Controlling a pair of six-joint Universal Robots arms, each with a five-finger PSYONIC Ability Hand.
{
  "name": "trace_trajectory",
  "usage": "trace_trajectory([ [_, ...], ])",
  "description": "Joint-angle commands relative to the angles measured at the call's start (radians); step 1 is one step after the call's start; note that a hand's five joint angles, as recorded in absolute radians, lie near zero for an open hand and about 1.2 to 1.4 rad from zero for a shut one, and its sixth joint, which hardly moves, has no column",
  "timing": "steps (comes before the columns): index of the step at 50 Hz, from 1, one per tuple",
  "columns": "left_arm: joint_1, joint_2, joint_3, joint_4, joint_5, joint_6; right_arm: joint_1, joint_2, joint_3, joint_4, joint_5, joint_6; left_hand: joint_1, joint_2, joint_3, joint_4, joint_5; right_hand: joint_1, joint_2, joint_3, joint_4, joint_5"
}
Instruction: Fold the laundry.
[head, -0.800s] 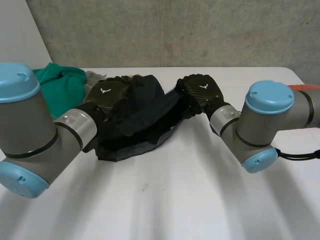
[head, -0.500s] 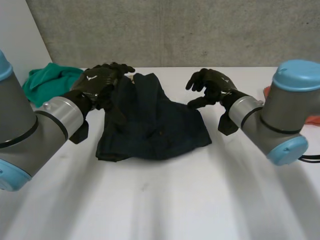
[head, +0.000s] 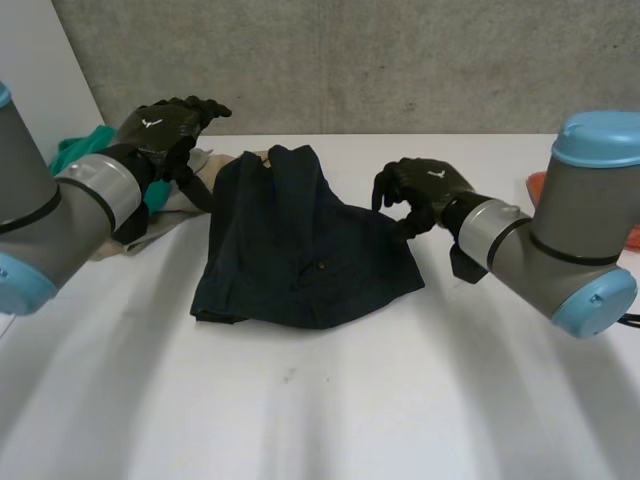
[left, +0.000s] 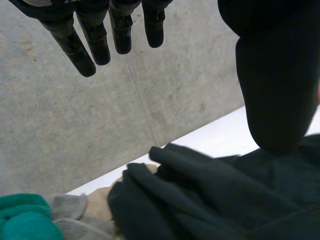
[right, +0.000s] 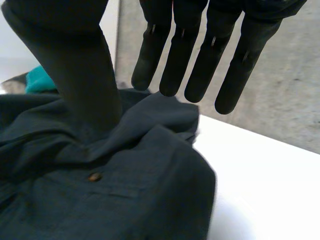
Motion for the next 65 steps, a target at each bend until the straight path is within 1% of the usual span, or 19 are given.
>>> trace_trajectory([
  [1,0.039,-0.173,0.217,-0.096,0.061,0.203,0.132,0.002,0.041,0.012,0.03,-0.082,-0.018,-0.034,-0.034,-0.024,-0.05,-0.428,-0.427,-0.427,-0.427,-0.435],
  [9,0.054,-0.412,0.499,-0.171,0.187,0.452,0.326,0.103,-0.02,-0.022,0.205,-0.18,-0.018,-0.034,-0.034,-0.024,-0.05,-0.661,-0.659,-0.659,-0.659,-0.668],
  [15,0.039,-0.539,0.619,-0.18,0.253,0.602,0.417,0.191,-0.092,-0.028,0.271,-0.182,-0.018,-0.034,-0.034,-0.024,-0.05,-0.661,-0.659,-0.659,-0.659,-0.668],
  [24,-0.008,-0.685,0.703,-0.22,0.256,0.745,0.462,0.297,-0.169,-0.052,0.38,-0.215,-0.018,-0.034,-0.034,-0.024,-0.05,-0.652,-0.65,-0.651,-0.65,-0.659],
  [26,-0.01,-0.707,0.709,-0.234,0.246,0.786,0.456,0.317,-0.183,-0.075,0.406,-0.215,-0.018,-0.034,-0.034,-0.024,-0.05,-0.535,-0.533,-0.534,-0.533,-0.542],
  [28,-0.009,-0.708,0.708,-0.24,0.233,0.814,0.454,0.325,-0.187,-0.091,0.414,-0.214,0.286,0.27,0.27,0.28,0.255,-0.289,-0.288,-0.288,-0.288,-0.296],
  [29,-0.009,-0.701,0.702,-0.241,0.224,0.826,0.451,0.323,-0.189,-0.097,0.422,-0.211,0.709,0.693,0.693,0.703,0.678,0.099,0.1,0.1,0.1,0.092],
  [30,-0.012,-0.694,0.699,-0.24,0.215,0.829,0.448,0.32,-0.187,-0.1,0.426,-0.208,0.94,0.924,0.924,0.934,0.909,0.341,0.343,0.342,0.343,0.334],
  [31,-0.015,-0.685,0.696,-0.24,0.21,0.828,0.442,0.314,-0.186,-0.104,0.429,-0.206,1.073,1.057,1.057,1.067,1.042,0.518,0.519,0.519,0.519,0.511],
  [32,-0.027,-0.661,0.684,-0.237,0.2,0.819,0.433,0.29,-0.18,-0.114,0.438,-0.199,1.202,1.186,1.186,1.196,1.171,0.561,0.562,0.562,0.562,0.554],
  [35,-0.05,-0.604,0.656,-0.234,0.18,0.791,0.41,0.231,-0.157,-0.124,0.468,-0.182,1.203,1.188,1.187,1.198,1.172,0.561,0.563,0.562,0.563,0.554],
  [38,-0.077,-0.494,0.604,-0.223,0.144,0.71,0.361,0.13,-0.127,-0.153,0.497,-0.163,1.203,1.188,1.187,1.198,1.172,0.561,0.563,0.562,0.563,0.554],
  [41,-0.11,-0.353,0.539,-0.192,0.098,0.566,0.279,0.021,-0.117,-0.18,0.491,-0.156,1.203,1.188,1.187,1.198,1.172,0.561,0.563,0.562,0.563,0.554],
  [46,-0.172,-0.117,0.397,-0.114,0.002,0.272,0.131,-0.082,-0.17,-0.166,0.398,-0.128,1.203,1.188,1.187,1.198,1.172,0.561,0.563,0.562,0.563,0.554],
  [50,-0.243,-0.014,0.296,-0.068,-0.041,0.126,0.045,-0.07,-0.253,-0.094,0.296,-0.074,1.203,1.188,1.187,1.198,1.172,0.561,0.563,0.562,0.563,0.554],
  [53,-0.303,0.002,0.236,-0.048,-0.073,0.093,-0.007,-0.025,-0.314,-0.036,0.224,-0.042,1.203,1.188,1.187,1.198,1.172,0.561,0.563,0.562,0.563,0.554],
  [57,-0.358,-0.051,0.194,-0.048,-0.136,0.116,-0.049,0.044,-0.351,0.004,0.158,-0.028,1.203,1.188,1.187,1.198,1.172,0.561,0.563,0.562,0.563,0.554],
  [63,-0.395,-0.205,0.183,-0.088,-0.28,0.125,-0.106,0.119,-0.275,0.06,0.058,-0.034,1.203,1.188,1.187,1.198,1.172,0.561,0.563,0.562,0.563,0.554],
  [65,-0.398,-0.232,0.182,-0.109,-0.299,0.119,-0.115,0.125,-0.232,0.075,0.032,-0.042,1.203,1.188,1.187,1.198,1.172,0.561,0.563,0.562,0.563,0.554],
])
